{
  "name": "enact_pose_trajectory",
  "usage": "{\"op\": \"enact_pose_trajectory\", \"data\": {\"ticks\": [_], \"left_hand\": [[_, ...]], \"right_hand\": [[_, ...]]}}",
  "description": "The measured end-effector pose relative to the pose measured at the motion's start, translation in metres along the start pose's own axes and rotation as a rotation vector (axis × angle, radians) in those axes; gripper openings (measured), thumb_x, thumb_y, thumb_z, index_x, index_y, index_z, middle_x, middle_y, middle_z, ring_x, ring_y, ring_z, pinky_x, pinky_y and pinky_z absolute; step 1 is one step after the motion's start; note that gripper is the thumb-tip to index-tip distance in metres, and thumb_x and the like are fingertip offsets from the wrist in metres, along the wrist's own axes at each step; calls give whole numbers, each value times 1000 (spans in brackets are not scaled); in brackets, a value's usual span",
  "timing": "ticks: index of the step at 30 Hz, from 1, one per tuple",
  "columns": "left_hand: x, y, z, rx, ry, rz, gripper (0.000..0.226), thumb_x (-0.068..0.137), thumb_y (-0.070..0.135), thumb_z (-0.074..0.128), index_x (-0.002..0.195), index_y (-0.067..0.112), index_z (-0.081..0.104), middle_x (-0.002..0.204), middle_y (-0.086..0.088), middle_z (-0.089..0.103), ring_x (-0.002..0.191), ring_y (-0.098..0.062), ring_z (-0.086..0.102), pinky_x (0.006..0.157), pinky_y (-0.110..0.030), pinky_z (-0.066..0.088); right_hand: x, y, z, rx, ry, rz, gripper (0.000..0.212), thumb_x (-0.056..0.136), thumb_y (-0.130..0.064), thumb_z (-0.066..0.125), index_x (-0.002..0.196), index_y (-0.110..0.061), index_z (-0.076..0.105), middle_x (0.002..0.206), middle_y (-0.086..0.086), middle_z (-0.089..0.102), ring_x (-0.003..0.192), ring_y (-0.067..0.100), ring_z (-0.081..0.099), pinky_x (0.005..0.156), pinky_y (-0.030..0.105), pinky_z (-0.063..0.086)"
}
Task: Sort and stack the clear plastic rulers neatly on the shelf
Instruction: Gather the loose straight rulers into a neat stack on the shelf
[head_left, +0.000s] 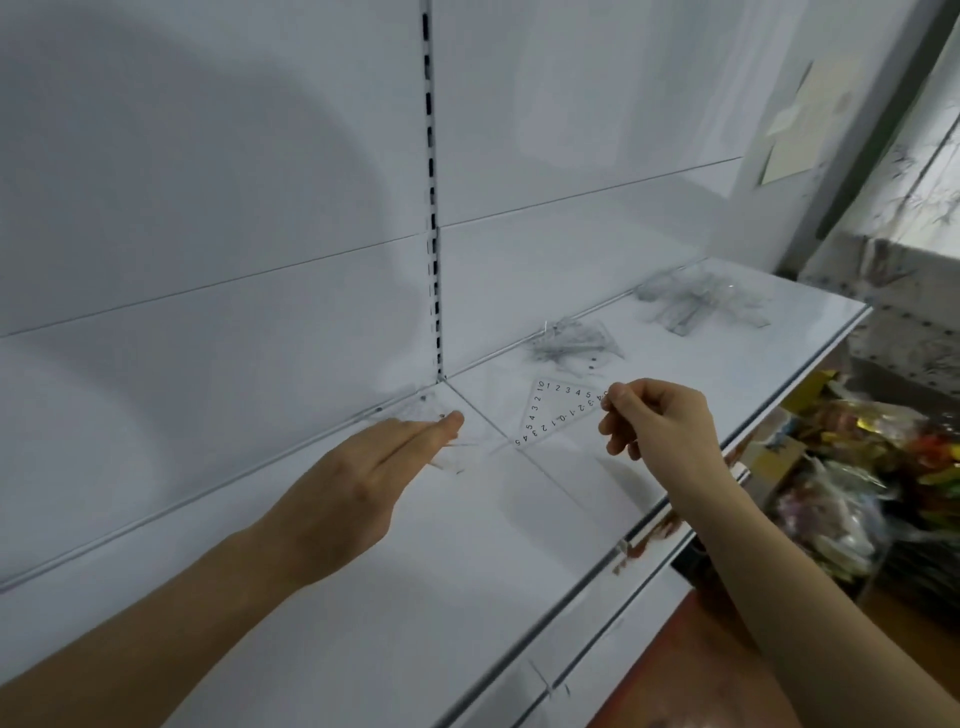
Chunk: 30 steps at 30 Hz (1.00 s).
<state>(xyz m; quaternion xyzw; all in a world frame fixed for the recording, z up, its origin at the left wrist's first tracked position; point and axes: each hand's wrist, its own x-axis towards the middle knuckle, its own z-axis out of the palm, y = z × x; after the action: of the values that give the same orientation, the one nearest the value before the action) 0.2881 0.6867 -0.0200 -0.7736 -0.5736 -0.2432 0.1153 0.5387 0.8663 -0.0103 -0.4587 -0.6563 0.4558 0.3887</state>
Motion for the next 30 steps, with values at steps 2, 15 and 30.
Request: {"op": "enact_pose_trajectory", "data": {"ticks": [2,15,30], "left_hand": [[19,-3,15,6,-4,2,73,77,-23,41,144,5,50,126,-7,64,111,-20,63,104,-29,47],[166,19,111,28,96,-259,64,86,-22,47,143,7,51,123,-5,51,95,-12,57,70,-32,56],[220,49,141,-453,436,-946,28,102,8,53,118,27,67,87,8,75,70,-14,73,68,-18,55]], "right_hand": [[25,9,-12,-5,-10,11,25,100,-16,57,82,-6,71,67,6,72,54,17,62,56,34,44],[221,38,-67,-47,-255,-23,25,97,-17,59,78,-10,74,72,5,75,54,17,60,55,25,40],[249,56,-43,-203,-599,-686,35,99,-44,52,80,-20,70,68,-8,68,59,11,59,58,21,43]]}}
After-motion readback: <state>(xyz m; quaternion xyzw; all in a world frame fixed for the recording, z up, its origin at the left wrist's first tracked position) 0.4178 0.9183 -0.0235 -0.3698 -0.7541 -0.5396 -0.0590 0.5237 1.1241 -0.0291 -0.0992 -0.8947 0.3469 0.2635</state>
